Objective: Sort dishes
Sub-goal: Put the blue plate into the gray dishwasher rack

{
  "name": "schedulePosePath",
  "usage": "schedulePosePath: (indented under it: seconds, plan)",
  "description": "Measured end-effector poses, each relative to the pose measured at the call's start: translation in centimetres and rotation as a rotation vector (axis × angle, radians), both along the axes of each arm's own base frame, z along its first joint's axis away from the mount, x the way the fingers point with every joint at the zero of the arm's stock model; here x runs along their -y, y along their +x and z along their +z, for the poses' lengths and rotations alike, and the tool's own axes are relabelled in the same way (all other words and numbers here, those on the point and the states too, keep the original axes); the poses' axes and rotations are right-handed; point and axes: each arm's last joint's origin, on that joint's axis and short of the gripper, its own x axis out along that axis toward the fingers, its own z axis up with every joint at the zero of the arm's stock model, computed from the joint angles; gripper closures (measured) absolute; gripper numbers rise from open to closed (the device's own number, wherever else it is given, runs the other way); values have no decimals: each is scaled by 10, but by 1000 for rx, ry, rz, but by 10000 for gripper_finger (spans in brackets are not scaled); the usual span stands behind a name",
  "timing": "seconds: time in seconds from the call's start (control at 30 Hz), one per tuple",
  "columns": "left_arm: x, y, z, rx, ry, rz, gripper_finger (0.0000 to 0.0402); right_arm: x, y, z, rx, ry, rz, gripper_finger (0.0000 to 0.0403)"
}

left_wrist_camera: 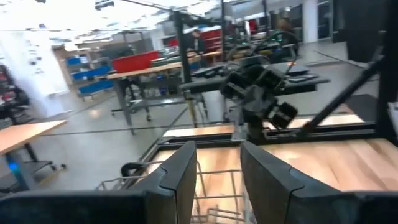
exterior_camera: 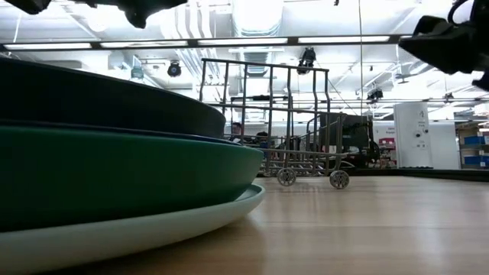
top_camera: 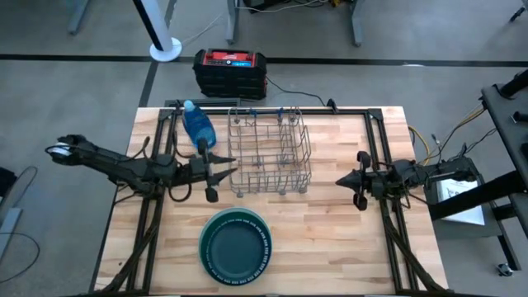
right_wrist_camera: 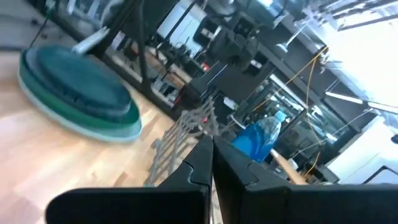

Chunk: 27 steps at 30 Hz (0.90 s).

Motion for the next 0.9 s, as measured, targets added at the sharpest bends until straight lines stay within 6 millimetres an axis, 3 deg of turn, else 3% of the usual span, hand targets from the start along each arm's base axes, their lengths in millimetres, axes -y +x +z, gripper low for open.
schedulePosePath:
  seconds: [0.2, 0.4, 0.53, 0.83, 0.9]
  plan:
    - [3, 13, 12, 19, -47, 2, 286, 6, -4, 20, 186, 451, -93, 401]
    - [8, 28, 22, -149, -111, -7, 286, 7, -7, 28, 272, 591, -47, 401]
    - [13, 33, 31, -236, -166, -15, 286, 7, -8, 30, 281, 787, 16, 401]
    - [39, 23, 29, -259, -111, -84, 286, 7, -10, 34, 318, 827, 37, 401]
    - [43, 21, 25, -264, -120, -35, 286, 7, -10, 40, 319, 824, 48, 401]
